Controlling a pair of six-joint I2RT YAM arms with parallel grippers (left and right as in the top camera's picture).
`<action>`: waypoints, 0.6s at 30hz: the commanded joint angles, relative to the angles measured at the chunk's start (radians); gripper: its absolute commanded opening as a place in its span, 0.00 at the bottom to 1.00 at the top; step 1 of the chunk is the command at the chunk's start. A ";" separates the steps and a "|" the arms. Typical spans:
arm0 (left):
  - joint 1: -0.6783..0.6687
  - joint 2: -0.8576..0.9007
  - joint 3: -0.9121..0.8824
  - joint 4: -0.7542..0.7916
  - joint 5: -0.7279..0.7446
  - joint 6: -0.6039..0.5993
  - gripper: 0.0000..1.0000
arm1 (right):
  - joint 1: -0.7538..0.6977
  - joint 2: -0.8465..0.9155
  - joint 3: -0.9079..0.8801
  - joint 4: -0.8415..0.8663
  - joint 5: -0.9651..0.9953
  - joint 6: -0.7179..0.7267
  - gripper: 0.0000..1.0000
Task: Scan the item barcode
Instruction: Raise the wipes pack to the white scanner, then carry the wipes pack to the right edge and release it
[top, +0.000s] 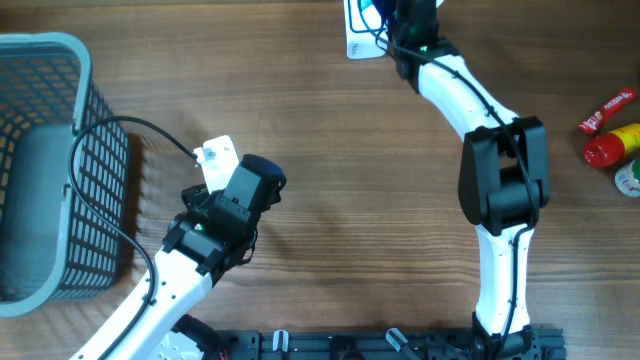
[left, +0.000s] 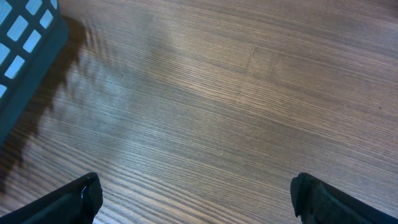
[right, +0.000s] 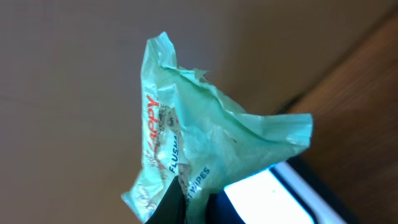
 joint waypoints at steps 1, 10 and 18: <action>-0.003 0.000 0.000 0.002 -0.020 0.008 1.00 | -0.086 -0.043 0.076 -0.146 0.036 -0.043 0.05; -0.003 0.000 0.000 0.002 -0.020 0.008 1.00 | -0.531 -0.143 0.084 -0.561 0.036 -0.044 0.05; -0.003 0.000 0.000 0.002 -0.020 0.008 1.00 | -0.795 -0.087 0.051 -0.733 -0.045 -0.236 0.08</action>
